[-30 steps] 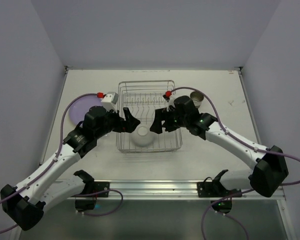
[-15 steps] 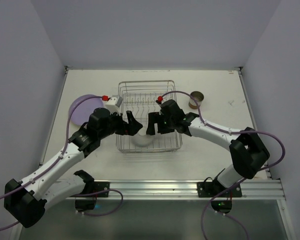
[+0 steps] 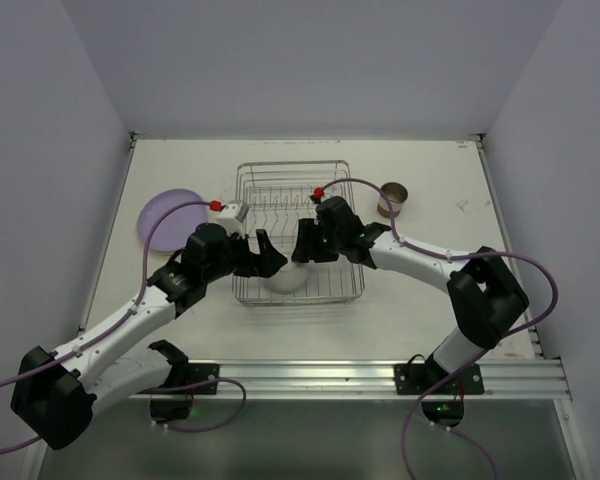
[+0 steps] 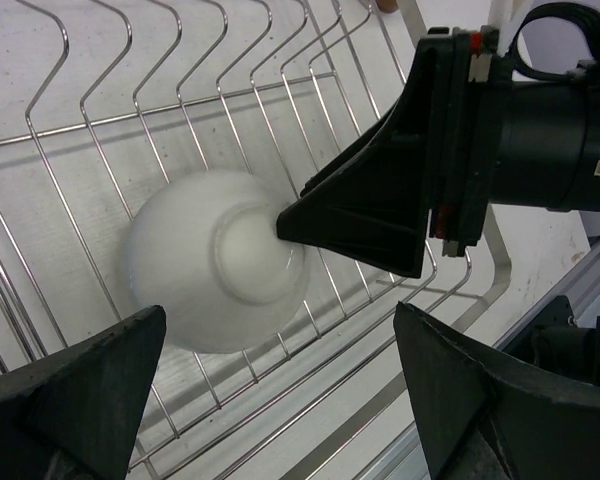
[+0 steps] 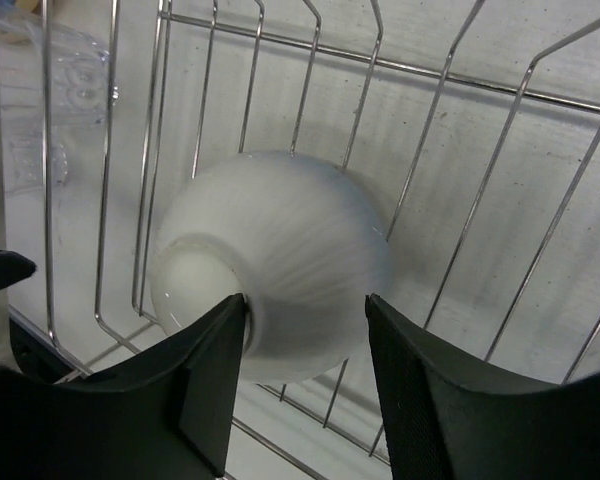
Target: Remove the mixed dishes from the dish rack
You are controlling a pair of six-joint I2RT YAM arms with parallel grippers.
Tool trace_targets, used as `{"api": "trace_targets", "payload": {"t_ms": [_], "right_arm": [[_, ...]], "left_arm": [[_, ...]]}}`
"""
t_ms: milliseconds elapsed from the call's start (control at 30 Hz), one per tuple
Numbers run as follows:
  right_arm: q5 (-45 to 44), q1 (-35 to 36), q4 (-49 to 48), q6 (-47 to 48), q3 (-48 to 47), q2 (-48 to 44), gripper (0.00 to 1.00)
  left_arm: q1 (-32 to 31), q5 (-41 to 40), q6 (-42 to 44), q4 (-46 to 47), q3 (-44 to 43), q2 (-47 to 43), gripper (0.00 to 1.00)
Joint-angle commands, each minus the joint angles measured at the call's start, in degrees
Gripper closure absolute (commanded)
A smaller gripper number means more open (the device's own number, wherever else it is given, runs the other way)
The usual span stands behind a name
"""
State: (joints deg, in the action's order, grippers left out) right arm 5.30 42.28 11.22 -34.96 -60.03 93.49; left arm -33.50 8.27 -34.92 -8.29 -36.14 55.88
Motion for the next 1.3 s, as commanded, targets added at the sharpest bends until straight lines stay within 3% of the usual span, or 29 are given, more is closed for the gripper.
{"api": "trace_targets", "payload": {"t_ms": [0,200,633,1133,1267], "right_arm": [[-1.96,-0.01,0.55,-0.99,-0.79,0.46,0.48],[-1.61,-0.80,0.81,-1.78,0.26,-0.24,0.68],[-0.29,-4.14,1.34,-2.74,3.34,-0.15,0.74],[-3.45,-5.10,3.62,-1.87,5.36,-0.33,0.83],[-5.03,-5.10,5.38,-1.43,4.84,-0.50,0.89]], "left_arm": [[0.36,0.69,-0.85,3.72,1.51,0.37,0.00],[0.36,1.22,-1.38,6.27,3.79,2.30,0.00],[0.36,2.80,-2.35,12.51,6.61,5.99,0.00],[0.27,0.34,-1.38,9.88,5.73,4.07,0.00],[0.36,-0.80,-0.59,8.65,4.85,4.06,0.00]]}}
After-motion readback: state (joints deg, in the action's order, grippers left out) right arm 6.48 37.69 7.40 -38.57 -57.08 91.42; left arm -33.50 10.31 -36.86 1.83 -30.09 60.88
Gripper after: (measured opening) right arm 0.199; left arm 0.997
